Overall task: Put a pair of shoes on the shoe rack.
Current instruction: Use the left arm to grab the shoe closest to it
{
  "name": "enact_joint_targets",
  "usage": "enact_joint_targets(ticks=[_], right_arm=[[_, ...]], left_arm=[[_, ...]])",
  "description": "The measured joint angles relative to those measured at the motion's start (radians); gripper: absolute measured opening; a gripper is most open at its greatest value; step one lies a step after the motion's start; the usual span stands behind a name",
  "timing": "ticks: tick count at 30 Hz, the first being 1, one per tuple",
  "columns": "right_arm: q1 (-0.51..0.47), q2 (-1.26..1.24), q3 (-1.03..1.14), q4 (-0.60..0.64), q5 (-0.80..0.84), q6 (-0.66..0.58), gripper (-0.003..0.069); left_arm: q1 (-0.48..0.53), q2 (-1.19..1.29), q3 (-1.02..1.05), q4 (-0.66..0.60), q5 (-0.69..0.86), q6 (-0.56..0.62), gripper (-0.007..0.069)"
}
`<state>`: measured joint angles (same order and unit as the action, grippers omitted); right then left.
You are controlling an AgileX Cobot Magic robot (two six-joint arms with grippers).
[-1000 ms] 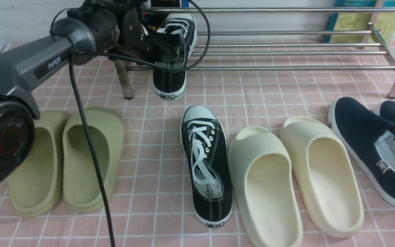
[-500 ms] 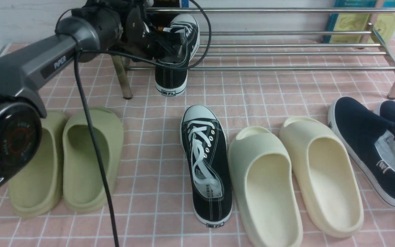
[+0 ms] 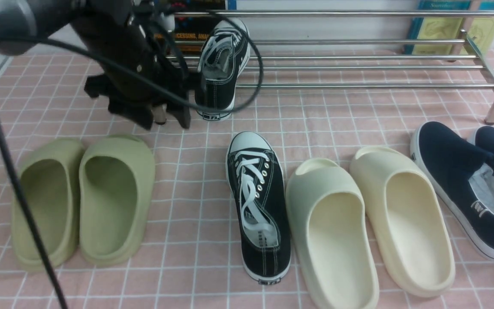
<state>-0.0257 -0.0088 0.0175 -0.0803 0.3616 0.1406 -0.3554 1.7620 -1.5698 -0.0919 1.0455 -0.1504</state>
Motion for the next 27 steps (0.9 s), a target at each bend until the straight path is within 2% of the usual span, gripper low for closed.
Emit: enact_joint_targets(ticks=[3,4,8,13,18,19,22,24,27], right_arm=[[0.0,0.0,0.0,0.0,0.0,0.0,0.024],[0.0,0.0,0.0,0.001,0.0,0.0,0.024],[0.0,0.0,0.0,0.001,0.0,0.0,0.024],[0.0,0.0,0.0,0.0,0.0,0.0,0.024],[0.0,0.0,0.0,0.0,0.0,0.0,0.024],[0.0,0.0,0.0,0.0,0.0,0.0,0.024],[0.0,0.0,0.0,0.0,0.0,0.0,0.024],[0.0,0.0,0.0,0.0,0.0,0.0,0.024],[0.0,0.0,0.0,0.0,0.0,0.0,0.024]], left_arm=[[-0.063,-0.09,0.144,-0.022,-0.058,0.005,0.0485],[-0.124,-0.14,0.226,-0.021,-0.111,-0.012,0.0485],[-0.232,-0.152,0.316,0.01,-0.21,-0.098,0.0485],[-0.298,-0.071,0.331,0.043,-0.304,-0.16,0.0485],[-0.308,0.024,0.331,0.092,-0.356,-0.181,0.0461],[-0.308,0.043,0.331,0.113,-0.365,-0.193,0.0444],[-0.306,0.092,0.331,0.178,-0.402,-0.262,0.0319],[-0.306,0.095,0.331,0.187,-0.423,-0.292,0.0175],[-0.306,0.075,0.331,0.197,-0.43,-0.31,0.0047]])
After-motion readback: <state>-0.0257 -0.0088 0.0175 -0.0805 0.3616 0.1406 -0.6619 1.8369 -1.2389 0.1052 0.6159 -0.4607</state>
